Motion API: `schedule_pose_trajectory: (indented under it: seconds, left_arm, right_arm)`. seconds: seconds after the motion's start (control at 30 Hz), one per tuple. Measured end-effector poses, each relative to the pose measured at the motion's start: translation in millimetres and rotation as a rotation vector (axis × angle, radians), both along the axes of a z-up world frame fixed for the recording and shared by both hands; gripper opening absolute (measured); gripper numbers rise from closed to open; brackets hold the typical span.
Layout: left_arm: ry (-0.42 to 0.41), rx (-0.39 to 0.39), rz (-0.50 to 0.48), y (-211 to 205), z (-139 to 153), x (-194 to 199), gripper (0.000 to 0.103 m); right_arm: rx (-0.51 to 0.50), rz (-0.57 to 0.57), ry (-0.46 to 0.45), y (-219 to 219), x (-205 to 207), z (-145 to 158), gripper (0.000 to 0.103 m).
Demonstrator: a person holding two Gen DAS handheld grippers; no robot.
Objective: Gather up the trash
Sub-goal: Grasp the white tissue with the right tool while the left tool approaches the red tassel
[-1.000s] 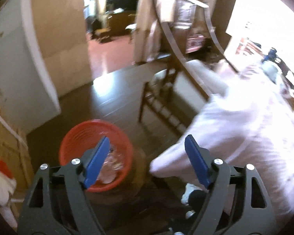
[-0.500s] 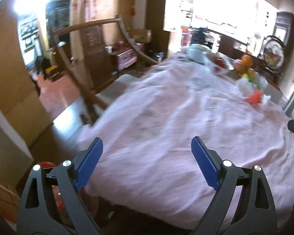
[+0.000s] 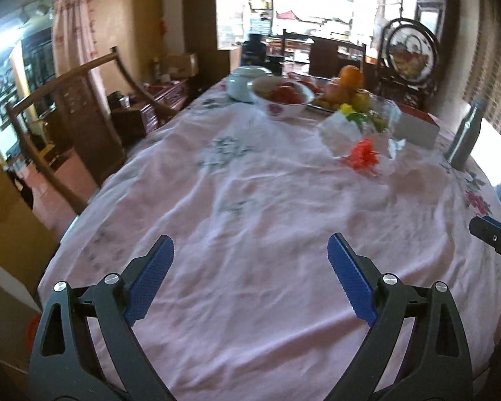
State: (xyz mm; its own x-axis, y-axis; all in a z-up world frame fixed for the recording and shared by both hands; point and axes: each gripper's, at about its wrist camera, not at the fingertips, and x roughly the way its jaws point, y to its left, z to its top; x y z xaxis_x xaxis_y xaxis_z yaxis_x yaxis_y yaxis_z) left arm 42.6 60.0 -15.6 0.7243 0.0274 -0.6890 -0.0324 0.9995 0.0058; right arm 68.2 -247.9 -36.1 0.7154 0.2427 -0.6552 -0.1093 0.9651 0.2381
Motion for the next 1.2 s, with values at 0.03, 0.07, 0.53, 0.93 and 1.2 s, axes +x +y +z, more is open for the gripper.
schedule_pose_trajectory:
  seconds: [0.03, 0.07, 0.53, 0.93, 1.2]
  left_arm:
    - [0.002, 0.004, -0.014, -8, 0, 6, 0.090]
    - [0.004, 0.004, -0.024, -14, 1, 13, 0.090]
    - [-0.063, -0.009, -0.169, -97, 13, 97, 0.093]
    - [0.027, -0.039, -0.173, -102, -35, 137, 0.093]
    - [0.082, -0.080, -0.154, -88, -43, 147, 0.093]
  right_arm:
    - [0.000, -0.018, 0.002, -8, 3, 0, 0.091]
    - [0.004, -0.034, 0.004, -14, 7, 0, 0.091]
    - [0.006, -0.199, -0.005, -57, 60, 6, 0.091]
    - [-0.026, -0.168, 0.067, -31, 144, -17, 0.084]
    - [-0.072, -0.108, 0.129, 8, 202, -31, 0.074]
